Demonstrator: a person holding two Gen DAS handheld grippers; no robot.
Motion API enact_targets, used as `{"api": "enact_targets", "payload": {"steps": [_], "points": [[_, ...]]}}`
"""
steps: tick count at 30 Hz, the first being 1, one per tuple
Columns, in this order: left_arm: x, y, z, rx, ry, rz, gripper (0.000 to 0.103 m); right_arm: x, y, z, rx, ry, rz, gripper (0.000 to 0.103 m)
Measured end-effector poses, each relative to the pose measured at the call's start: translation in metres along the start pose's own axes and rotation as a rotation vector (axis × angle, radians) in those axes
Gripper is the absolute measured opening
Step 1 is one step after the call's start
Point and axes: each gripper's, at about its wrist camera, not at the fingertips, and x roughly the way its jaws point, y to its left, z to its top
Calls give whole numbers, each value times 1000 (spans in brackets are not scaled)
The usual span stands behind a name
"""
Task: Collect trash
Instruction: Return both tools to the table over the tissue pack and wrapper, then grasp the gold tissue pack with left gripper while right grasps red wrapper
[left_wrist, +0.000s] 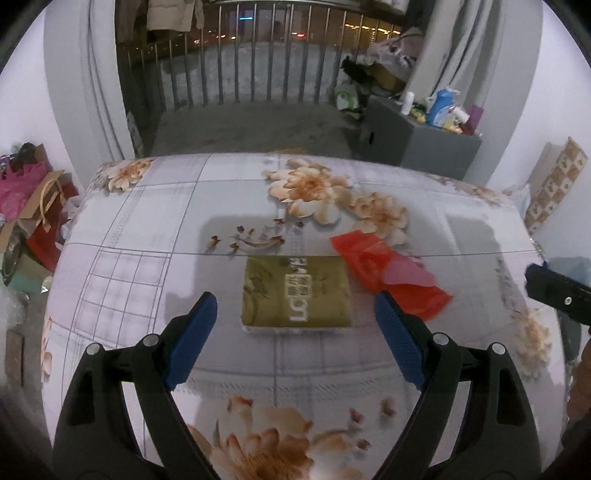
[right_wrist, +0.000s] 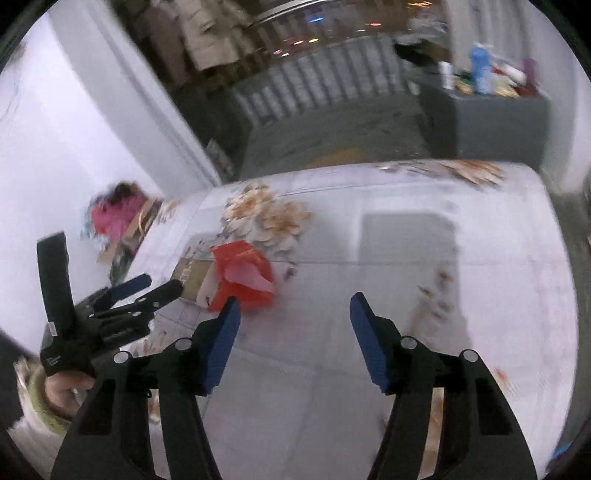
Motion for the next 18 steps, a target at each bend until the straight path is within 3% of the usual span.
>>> {"api": "enact_targets", "payload": {"steps": [5,10,18], "points": [[24,5,-1,2,59,7,83,38,32,6,-131,34,20,59],[33,13,0,-35,82,-36,83,52,39,14,-179,48,25,59],[37,12,7,-69,94,-88,83,74,41,15,-224,99,1,42]]}}
